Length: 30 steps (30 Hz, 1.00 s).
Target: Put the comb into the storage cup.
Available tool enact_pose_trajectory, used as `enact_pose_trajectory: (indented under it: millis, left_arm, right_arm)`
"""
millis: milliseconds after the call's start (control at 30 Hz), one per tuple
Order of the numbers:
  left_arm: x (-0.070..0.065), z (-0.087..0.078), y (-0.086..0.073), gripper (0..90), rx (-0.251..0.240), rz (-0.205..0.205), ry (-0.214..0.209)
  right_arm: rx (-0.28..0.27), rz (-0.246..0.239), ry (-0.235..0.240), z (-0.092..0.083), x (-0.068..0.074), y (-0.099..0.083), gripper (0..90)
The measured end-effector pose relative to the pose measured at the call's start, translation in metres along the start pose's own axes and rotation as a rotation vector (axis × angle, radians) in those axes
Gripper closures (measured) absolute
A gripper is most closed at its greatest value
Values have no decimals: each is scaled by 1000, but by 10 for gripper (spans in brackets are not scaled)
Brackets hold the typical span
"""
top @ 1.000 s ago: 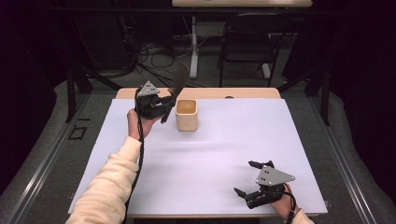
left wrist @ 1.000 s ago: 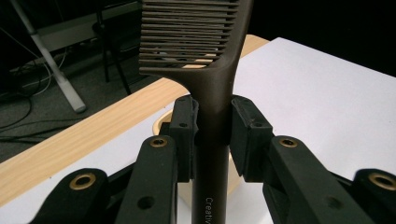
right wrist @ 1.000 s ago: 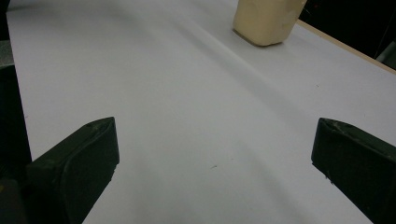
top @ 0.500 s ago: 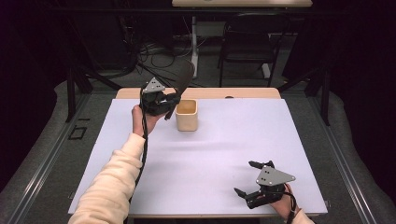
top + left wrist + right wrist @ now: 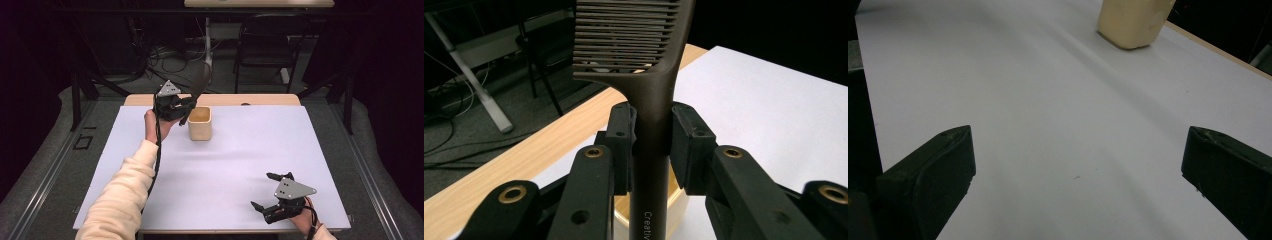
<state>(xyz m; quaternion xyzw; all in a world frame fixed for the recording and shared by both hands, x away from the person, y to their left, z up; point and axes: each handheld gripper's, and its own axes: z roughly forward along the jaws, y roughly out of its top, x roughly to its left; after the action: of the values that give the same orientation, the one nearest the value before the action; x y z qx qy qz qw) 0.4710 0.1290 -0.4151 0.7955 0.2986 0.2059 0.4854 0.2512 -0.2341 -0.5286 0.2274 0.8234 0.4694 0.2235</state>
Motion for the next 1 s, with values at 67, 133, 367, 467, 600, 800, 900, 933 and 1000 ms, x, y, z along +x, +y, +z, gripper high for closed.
enact_pose_trajectory:
  millis: [67,133,367,467,600,800,900,933,1000]
  left_arm:
    - [0,1,1,722,-1,3,3]
    - [0,2,2,722,-6,3,4]
    - [0,7,6,722,-14,13,2]
    - [-1,9,8,722,-18,23,0]
    - [0,11,12,722,-22,35,2]
    - [-2,16,18,722,-34,60,-7]
    - [-2,18,19,722,-44,58,-26]
    - [-2,19,19,722,-51,60,-29]
    - [-2,20,20,722,-53,61,-28]
  right_arm:
    - [0,-1,0,0,0,0,3]
    - [0,0,0,0,0,0,3]
    - [1,0,2,0,0,0,2]
    - [0,1,3,0,0,0,3]
    - [0,5,4,0,0,0,3]
    - [1,5,6,0,0,0,2]
    - [0,6,6,0,0,0,3]
    - [1,5,8,0,0,0,3]
    - [0,5,9,0,0,0,2]
